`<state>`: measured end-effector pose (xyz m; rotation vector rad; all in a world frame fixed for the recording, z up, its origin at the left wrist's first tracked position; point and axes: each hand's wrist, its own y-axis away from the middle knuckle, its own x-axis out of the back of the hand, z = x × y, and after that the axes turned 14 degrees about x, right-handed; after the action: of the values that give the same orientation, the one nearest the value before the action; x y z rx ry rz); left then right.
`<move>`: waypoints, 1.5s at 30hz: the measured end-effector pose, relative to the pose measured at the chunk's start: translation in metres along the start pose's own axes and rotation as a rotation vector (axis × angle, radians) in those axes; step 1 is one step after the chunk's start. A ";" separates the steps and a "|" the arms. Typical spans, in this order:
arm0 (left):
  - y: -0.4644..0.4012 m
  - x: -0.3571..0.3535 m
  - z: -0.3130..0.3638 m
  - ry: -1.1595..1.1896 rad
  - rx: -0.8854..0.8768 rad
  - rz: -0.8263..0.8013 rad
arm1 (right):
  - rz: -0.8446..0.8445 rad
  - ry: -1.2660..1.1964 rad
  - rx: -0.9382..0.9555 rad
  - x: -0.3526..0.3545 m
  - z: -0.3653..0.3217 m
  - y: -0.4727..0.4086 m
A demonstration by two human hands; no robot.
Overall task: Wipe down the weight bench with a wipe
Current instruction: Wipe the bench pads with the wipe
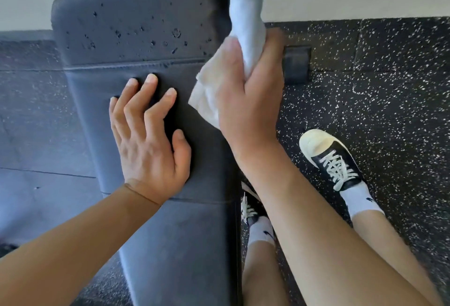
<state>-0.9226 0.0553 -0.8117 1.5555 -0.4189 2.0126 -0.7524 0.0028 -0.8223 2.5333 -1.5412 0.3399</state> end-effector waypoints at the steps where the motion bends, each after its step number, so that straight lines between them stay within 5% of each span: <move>1: 0.000 0.000 0.000 -0.001 0.004 0.003 | 0.020 0.014 0.014 -0.006 -0.002 -0.016; 13: 0.001 0.001 0.005 -0.014 0.046 0.013 | -0.255 0.067 -0.002 0.042 0.011 0.086; 27: 0.002 0.001 0.006 -0.029 0.050 0.048 | -0.505 0.519 0.476 -0.024 -0.022 -0.124; 35: 0.002 0.005 0.008 -0.052 0.048 0.046 | -0.514 0.696 0.753 -0.040 -0.039 -0.078; 41: 0.002 0.009 0.009 -0.029 0.058 0.035 | -0.776 0.625 0.924 0.002 -0.034 -0.057; 45: 0.001 0.016 0.011 0.015 0.068 0.011 | -0.798 0.688 0.911 0.025 -0.032 -0.082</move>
<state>-0.9170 0.0519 -0.7929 1.5803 -0.3576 2.0654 -0.6720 0.0270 -0.7858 2.7854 -0.0381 1.8093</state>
